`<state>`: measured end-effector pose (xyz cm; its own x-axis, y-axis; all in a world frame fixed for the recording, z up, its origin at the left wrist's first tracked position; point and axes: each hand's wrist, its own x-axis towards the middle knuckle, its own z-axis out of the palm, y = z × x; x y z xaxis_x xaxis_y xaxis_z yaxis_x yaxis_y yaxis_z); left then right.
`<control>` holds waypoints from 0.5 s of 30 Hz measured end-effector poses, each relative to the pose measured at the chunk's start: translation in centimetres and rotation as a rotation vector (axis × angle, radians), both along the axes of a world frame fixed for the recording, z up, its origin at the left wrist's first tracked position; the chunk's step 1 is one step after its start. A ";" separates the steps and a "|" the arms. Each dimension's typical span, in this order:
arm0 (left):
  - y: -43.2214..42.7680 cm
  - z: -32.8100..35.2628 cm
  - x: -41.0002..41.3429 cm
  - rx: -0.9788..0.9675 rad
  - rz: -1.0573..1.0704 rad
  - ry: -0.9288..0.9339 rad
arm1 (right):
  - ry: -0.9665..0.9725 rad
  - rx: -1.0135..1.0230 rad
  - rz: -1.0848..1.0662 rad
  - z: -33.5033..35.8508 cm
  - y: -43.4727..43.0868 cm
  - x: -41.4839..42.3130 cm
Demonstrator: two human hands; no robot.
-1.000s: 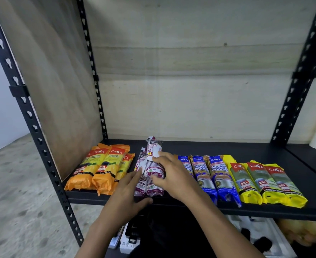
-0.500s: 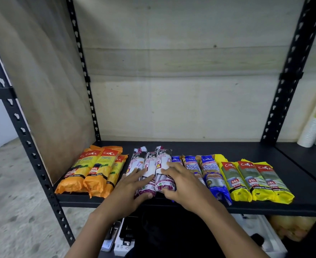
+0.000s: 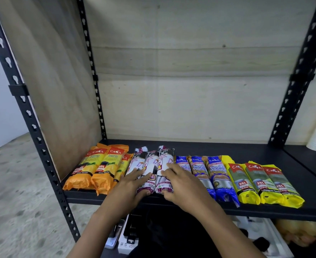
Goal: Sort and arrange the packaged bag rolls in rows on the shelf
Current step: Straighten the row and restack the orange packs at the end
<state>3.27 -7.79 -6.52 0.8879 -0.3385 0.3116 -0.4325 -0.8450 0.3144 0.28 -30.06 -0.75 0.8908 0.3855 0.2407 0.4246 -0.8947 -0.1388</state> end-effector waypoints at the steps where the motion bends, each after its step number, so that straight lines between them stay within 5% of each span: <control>1: 0.1 0.1 -0.1 0.004 -0.001 0.002 | -0.011 -0.036 -0.001 -0.1 0.1 0.2; 15: 0.2 -0.3 -1.1 -0.035 -0.061 -0.064 | -0.034 -0.097 0.005 -1.4 0.7 0.9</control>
